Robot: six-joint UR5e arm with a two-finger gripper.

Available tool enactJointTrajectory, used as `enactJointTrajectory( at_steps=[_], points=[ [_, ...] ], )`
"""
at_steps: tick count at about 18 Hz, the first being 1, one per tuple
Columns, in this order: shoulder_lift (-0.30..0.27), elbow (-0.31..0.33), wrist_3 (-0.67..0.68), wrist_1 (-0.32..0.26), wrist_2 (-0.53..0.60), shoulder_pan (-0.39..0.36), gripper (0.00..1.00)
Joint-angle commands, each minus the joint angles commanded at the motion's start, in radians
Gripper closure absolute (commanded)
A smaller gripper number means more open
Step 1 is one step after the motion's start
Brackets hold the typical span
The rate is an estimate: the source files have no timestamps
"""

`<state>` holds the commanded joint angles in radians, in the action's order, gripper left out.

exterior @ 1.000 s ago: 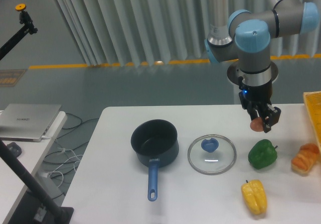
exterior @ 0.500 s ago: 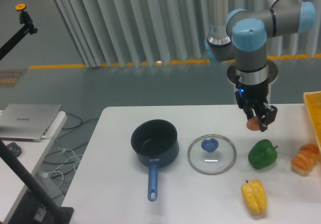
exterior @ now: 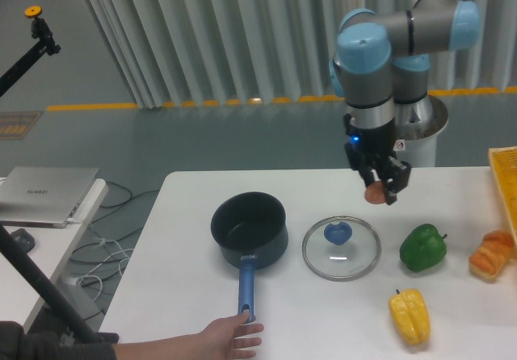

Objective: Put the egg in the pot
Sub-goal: 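Carry the held egg over toward the dark saucepan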

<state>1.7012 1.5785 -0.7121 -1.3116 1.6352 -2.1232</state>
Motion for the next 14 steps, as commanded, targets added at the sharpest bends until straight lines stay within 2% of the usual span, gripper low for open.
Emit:
enactJointTrajectory(
  at_steps=[6, 10, 14],
  points=[
    [0.003, -0.006, 0.092, 0.000, 0.008, 0.080, 0.58],
    [0.014, -0.009, 0.094, 0.002, 0.008, 0.092, 0.58],
    [0.046, -0.024, 0.152, 0.006, 0.014, 0.129, 0.58]
  ],
)
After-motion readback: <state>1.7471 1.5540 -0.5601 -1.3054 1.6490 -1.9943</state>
